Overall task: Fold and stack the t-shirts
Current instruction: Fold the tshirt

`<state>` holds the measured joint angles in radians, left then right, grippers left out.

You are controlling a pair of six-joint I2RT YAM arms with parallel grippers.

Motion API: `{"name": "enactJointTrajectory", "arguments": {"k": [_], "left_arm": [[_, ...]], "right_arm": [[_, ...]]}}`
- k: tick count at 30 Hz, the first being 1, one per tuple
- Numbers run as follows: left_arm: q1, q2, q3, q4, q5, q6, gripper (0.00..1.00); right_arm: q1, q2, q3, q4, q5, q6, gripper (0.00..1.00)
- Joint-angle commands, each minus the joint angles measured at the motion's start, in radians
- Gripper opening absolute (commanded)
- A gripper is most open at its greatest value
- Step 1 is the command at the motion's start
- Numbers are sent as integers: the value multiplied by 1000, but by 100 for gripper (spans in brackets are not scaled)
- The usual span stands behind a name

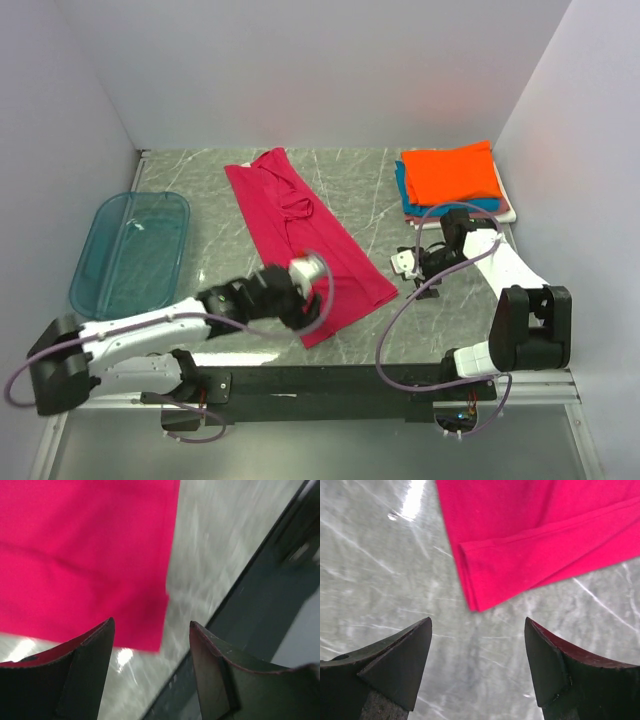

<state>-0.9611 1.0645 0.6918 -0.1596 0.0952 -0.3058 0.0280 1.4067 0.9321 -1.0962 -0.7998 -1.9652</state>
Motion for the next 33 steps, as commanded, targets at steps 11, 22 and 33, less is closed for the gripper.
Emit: {"name": "enactJointTrajectory", "arguments": {"k": [11, 22, 33], "left_arm": [[-338, 423, 115, -126, -480, -130, 62], [-383, 568, 176, -213, -509, -231, 32], [-395, 431, 38, -72, -430, -348, 22]], "right_arm": [[7, 26, -32, -90, -44, -103, 79], [84, -17, -116, 106, 68, -38, 76], [193, -34, -237, 427, 175, 35, 72]]}}
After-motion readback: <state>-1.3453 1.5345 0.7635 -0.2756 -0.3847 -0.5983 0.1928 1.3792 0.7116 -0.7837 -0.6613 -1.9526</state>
